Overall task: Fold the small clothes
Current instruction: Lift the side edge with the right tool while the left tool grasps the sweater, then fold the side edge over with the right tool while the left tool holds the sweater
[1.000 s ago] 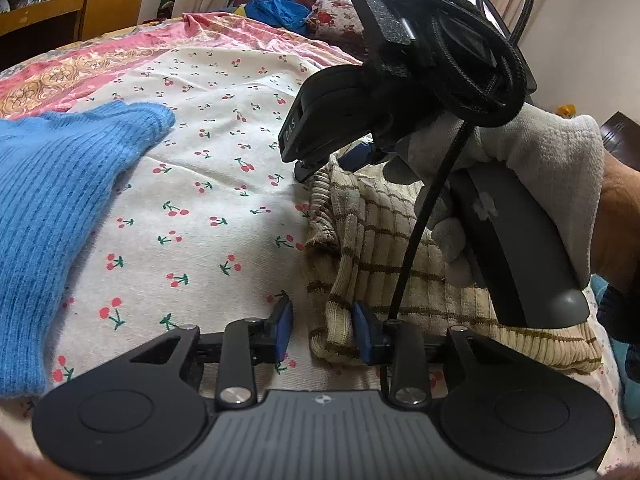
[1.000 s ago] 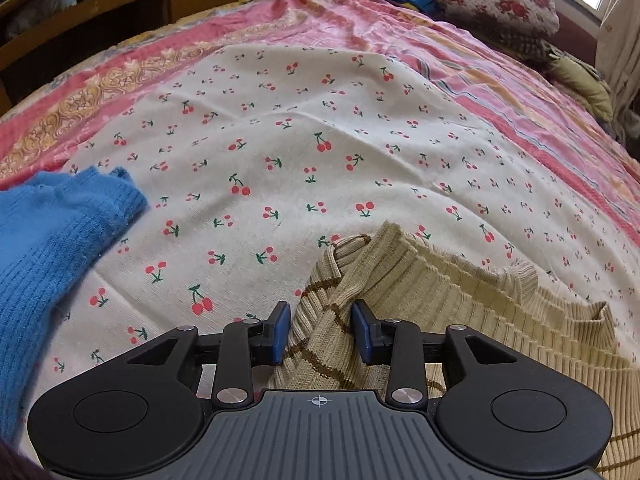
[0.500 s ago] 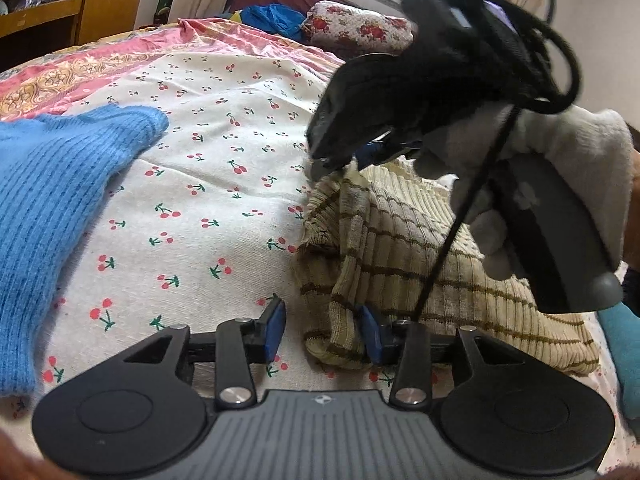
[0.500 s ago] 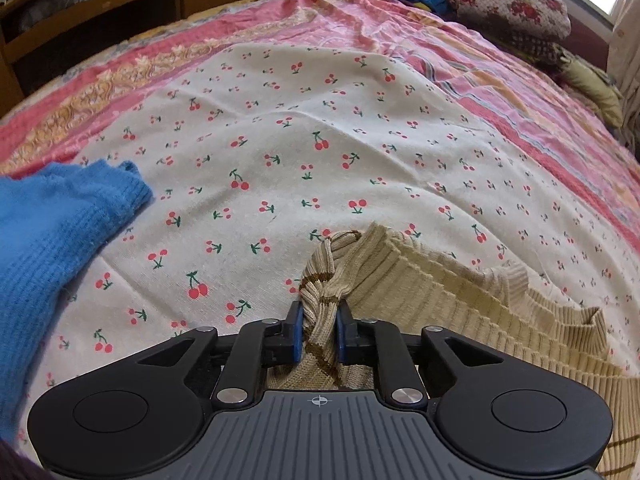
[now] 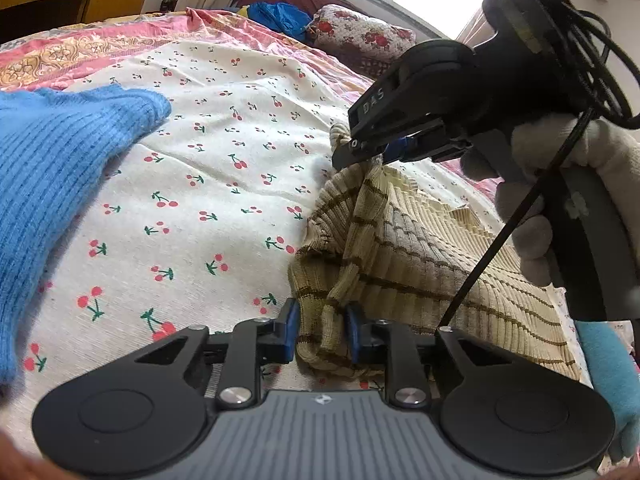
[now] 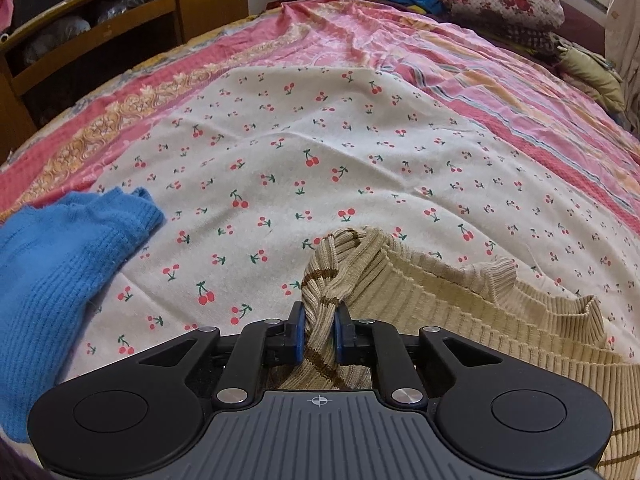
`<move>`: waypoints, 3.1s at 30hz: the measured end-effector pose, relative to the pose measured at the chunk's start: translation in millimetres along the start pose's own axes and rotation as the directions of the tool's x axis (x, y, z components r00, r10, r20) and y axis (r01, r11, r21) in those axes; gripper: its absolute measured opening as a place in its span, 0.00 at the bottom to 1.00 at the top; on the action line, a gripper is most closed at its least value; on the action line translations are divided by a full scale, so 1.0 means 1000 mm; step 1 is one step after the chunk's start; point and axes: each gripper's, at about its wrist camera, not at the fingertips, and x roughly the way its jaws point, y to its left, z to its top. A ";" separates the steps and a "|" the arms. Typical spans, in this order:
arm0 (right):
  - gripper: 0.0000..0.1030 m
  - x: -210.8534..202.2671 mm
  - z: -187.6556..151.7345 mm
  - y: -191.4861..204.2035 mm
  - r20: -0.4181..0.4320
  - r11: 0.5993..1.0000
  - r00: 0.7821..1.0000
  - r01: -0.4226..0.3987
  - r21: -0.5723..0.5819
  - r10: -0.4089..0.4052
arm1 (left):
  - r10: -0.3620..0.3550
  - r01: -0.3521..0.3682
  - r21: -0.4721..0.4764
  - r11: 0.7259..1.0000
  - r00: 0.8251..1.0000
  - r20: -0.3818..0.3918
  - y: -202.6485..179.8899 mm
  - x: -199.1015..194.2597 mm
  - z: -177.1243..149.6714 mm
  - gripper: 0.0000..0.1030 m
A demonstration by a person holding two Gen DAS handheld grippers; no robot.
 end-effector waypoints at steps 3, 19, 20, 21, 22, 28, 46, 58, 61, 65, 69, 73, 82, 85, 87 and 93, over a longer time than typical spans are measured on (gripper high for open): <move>0.13 -0.005 0.001 -0.002 0.006 1.000 1.000 -0.002 0.004 0.002 | 0.002 -0.002 0.007 1.000 1.000 0.003 -0.001 0.001 0.000 0.30; 0.12 -0.040 -0.002 -0.023 0.044 0.999 0.999 -0.011 0.047 0.009 | 0.003 -0.003 -0.004 1.000 0.997 0.074 -0.003 0.000 -0.008 0.53; 0.12 -0.040 -0.002 -0.024 0.045 0.999 0.999 -0.014 0.049 0.011 | 0.008 -0.008 0.000 1.000 0.997 0.079 -0.003 0.000 -0.009 0.53; 0.12 -0.041 -0.003 -0.025 0.046 0.999 0.999 -0.016 0.051 0.014 | 0.013 -0.014 0.009 1.000 0.996 0.088 -0.005 0.000 -0.010 0.52; 0.12 -0.041 -0.003 -0.026 0.046 0.998 0.999 -0.018 0.052 0.016 | 0.019 -0.021 0.023 1.000 0.995 0.093 -0.007 0.000 -0.011 0.52; 0.12 -0.045 -0.006 -0.034 0.049 0.997 0.999 -0.028 0.070 0.024 | 0.002 -0.002 0.000 1.000 0.994 0.113 -0.003 -0.003 -0.010 0.19; 0.12 -0.094 -0.023 -0.080 0.131 0.992 0.991 -0.017 0.124 0.001 | -0.137 0.136 0.015 0.991 0.979 0.151 -0.063 -0.032 -0.009 0.14; 0.12 -0.111 -0.031 -0.125 0.158 0.985 0.987 -0.001 0.171 -0.026 | -0.221 0.211 0.085 0.974 0.966 0.133 -0.116 -0.028 -0.003 0.14; 0.12 -0.118 -0.034 -0.138 0.165 0.983 0.986 0.003 0.183 -0.033 | -0.235 0.219 0.127 0.967 0.964 0.127 -0.132 -0.028 -0.004 0.14; 0.12 -0.125 -0.040 -0.155 0.172 0.980 0.984 0.009 0.199 -0.044 | -0.256 0.236 0.163 0.958 0.960 0.110 -0.151 -0.025 -0.005 0.14; 0.12 -0.131 -0.048 -0.174 0.170 0.978 0.984 0.020 0.207 -0.056 | -0.275 0.255 0.193 0.948 0.957 0.088 -0.171 -0.020 -0.008 0.14; 0.12 -0.131 -0.059 -0.193 0.159 0.974 0.985 0.029 0.224 -0.066 | -0.288 0.270 0.215 0.939 0.956 0.056 -0.191 -0.009 -0.014 0.14; 0.12 -0.124 -0.085 -0.232 0.134 0.963 0.989 0.031 0.269 -0.069 | -0.303 0.295 0.264 0.918 0.953 -0.011 -0.228 0.011 -0.031 0.13; 0.12 -0.121 -0.093 -0.243 0.131 0.959 0.989 0.027 0.280 -0.066 | -0.307 0.303 0.275 0.912 0.951 -0.029 -0.238 0.016 -0.036 0.13; 0.12 -0.120 -0.097 -0.250 0.129 0.957 0.990 0.026 0.288 -0.065 | -0.311 0.310 0.279 0.909 0.950 -0.042 -0.245 0.020 -0.039 0.13; 0.12 -0.114 -0.112 -0.273 0.116 0.951 0.991 0.028 0.308 -0.066 | -0.319 0.328 0.289 0.899 0.944 -0.078 -0.262 0.031 -0.048 0.13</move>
